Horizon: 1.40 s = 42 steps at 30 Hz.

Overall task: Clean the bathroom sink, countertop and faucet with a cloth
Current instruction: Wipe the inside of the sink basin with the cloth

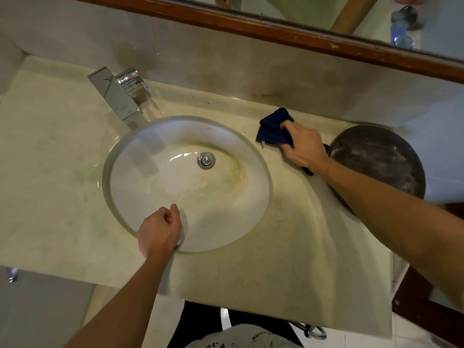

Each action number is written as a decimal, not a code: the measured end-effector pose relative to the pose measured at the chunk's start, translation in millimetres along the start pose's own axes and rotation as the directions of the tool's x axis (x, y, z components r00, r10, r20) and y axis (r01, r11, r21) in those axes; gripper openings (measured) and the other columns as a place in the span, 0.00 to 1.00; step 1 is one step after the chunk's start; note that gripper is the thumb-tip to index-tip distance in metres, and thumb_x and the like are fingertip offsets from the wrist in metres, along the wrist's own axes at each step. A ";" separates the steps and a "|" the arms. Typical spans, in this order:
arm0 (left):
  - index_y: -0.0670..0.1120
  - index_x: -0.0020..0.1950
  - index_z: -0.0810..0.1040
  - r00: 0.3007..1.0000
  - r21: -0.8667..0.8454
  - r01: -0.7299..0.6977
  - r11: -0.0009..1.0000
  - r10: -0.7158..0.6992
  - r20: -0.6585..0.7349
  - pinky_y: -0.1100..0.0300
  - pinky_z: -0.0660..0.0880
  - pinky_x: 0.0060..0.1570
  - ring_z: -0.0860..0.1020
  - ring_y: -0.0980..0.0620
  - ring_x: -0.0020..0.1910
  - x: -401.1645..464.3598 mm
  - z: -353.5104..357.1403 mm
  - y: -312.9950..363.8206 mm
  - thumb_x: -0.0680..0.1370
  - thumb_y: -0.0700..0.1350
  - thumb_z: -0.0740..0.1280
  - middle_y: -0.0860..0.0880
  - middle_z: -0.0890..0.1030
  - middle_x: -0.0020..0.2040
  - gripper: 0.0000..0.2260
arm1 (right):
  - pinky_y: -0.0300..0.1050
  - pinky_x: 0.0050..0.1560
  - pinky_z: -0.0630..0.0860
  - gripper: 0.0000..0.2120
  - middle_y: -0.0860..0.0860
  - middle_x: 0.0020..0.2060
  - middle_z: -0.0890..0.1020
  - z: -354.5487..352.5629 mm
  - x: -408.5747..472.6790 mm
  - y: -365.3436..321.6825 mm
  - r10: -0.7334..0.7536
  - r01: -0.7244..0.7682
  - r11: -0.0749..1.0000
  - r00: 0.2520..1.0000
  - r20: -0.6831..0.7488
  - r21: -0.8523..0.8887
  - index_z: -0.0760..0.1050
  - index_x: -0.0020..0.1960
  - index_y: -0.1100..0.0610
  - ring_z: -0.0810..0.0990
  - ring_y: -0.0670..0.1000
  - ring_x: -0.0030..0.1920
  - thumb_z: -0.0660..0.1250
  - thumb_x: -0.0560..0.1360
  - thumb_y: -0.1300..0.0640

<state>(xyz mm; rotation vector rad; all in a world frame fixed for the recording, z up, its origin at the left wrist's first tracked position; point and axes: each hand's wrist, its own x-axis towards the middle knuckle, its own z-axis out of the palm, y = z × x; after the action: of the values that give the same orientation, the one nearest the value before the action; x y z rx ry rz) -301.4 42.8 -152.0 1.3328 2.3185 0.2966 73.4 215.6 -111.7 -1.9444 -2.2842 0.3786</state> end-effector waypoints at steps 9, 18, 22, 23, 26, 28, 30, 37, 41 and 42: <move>0.46 0.30 0.68 0.998 -0.032 -0.003 0.999 0.005 0.067 0.59 0.66 0.30 0.71 0.47 0.27 -2.6 -8.5 3.0 0.82 0.56 0.58 0.49 0.71 0.26 0.23 | 0.49 0.46 0.75 0.13 0.52 0.49 0.84 48.0 -97.9 -118.1 0.193 -0.212 0.855 0.977 0.088 0.472 0.75 0.61 0.56 0.82 0.53 0.45 0.65 0.77 0.56; 0.46 0.30 0.67 0.997 -0.044 -0.023 0.999 0.027 0.077 0.57 0.65 0.30 0.69 0.48 0.25 -5.1 -16.7 5.4 0.82 0.54 0.58 0.50 0.70 0.25 0.22 | 0.36 0.48 0.77 0.12 0.50 0.48 0.81 -3.2 -36.2 -132.2 0.431 -0.277 0.255 0.890 0.147 0.927 0.75 0.57 0.57 0.80 0.43 0.45 0.62 0.79 0.72; 0.48 0.29 0.67 0.996 -0.034 -0.028 0.999 0.030 0.087 0.56 0.67 0.32 0.71 0.49 0.26 -5.3 -16.4 6.1 0.82 0.55 0.58 0.51 0.71 0.25 0.23 | 0.34 0.48 0.74 0.09 0.44 0.48 0.81 -62.2 -16.0 -61.4 0.357 -0.160 0.638 0.928 -0.106 0.753 0.74 0.57 0.53 0.79 0.38 0.46 0.65 0.79 0.64; 0.48 0.29 0.68 0.996 -0.031 -0.035 0.999 0.037 0.086 0.56 0.69 0.32 0.72 0.49 0.26 -5.3 -15.6 6.1 0.82 0.56 0.58 0.52 0.71 0.25 0.23 | 0.35 0.47 0.74 0.08 0.45 0.48 0.81 -69.7 -11.7 -46.5 0.301 -0.140 0.740 0.944 -0.138 0.657 0.74 0.57 0.53 0.79 0.40 0.46 0.65 0.79 0.61; 0.47 0.29 0.69 0.996 -0.026 -0.029 0.999 0.032 0.087 0.56 0.71 0.34 0.73 0.47 0.27 -3.3 -11.7 3.8 0.82 0.57 0.58 0.51 0.72 0.25 0.23 | 0.46 0.51 0.74 0.13 0.52 0.54 0.82 -65.3 3.1 -13.6 0.176 -0.111 0.924 0.973 -0.152 0.366 0.75 0.61 0.56 0.80 0.52 0.53 0.66 0.77 0.61; 0.48 0.29 0.67 0.995 -0.013 -0.043 0.999 0.044 0.088 0.56 0.71 0.34 0.72 0.47 0.27 -2.4 -9.6 2.3 0.82 0.57 0.58 0.52 0.71 0.25 0.23 | 0.48 0.54 0.73 0.17 0.56 0.58 0.81 -45.6 7.0 -4.9 0.109 -0.094 0.974 0.992 -0.065 0.205 0.75 0.64 0.57 0.79 0.58 0.57 0.66 0.76 0.63; 0.49 0.29 0.66 0.995 0.000 -0.053 0.999 0.053 0.087 0.56 0.71 0.35 0.71 0.48 0.27 -1.1 -7.7 0.6 0.82 0.58 0.58 0.53 0.71 0.25 0.23 | 0.51 0.54 0.74 0.18 0.55 0.60 0.80 -21.1 0.2 -3.5 0.064 -0.070 0.992 0.997 0.052 0.109 0.74 0.65 0.55 0.79 0.61 0.56 0.66 0.75 0.61; 0.47 0.30 0.69 0.993 -0.017 -0.072 0.997 0.073 0.089 0.56 0.70 0.35 0.72 0.46 0.28 -1.6 -7.9 0.7 0.82 0.57 0.57 0.50 0.73 0.26 0.23 | 0.54 0.43 0.77 0.22 0.57 0.57 0.80 5.3 -64.7 -17.9 0.040 -0.040 0.999 0.996 0.083 -0.002 0.69 0.66 0.53 0.80 0.64 0.46 0.59 0.73 0.52; 0.45 0.30 0.68 0.994 -0.047 -0.075 0.996 0.078 0.076 0.55 0.68 0.34 0.72 0.44 0.28 -2.4 -9.5 1.3 0.82 0.56 0.56 0.48 0.72 0.26 0.24 | 0.56 0.40 0.79 0.22 0.55 0.55 0.80 32.4 -134.0 -47.3 0.152 -0.152 0.987 0.988 0.017 0.042 0.70 0.65 0.53 0.81 0.62 0.43 0.59 0.72 0.50; 0.45 0.30 0.67 0.994 -0.053 -0.077 0.996 0.081 0.070 0.55 0.68 0.33 0.71 0.43 0.27 -3.1 -9.7 1.9 0.82 0.56 0.56 0.48 0.71 0.26 0.24 | 0.56 0.40 0.79 0.21 0.54 0.55 0.80 40.0 -151.9 -58.2 0.194 -0.194 0.980 0.981 -0.001 0.053 0.70 0.65 0.53 0.82 0.61 0.43 0.60 0.73 0.51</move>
<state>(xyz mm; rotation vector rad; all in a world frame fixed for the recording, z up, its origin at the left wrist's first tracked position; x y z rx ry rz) -303.2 41.5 -141.9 1.3903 2.1884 0.3241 33.6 53.4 -123.9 -2.1448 -2.0645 0.4461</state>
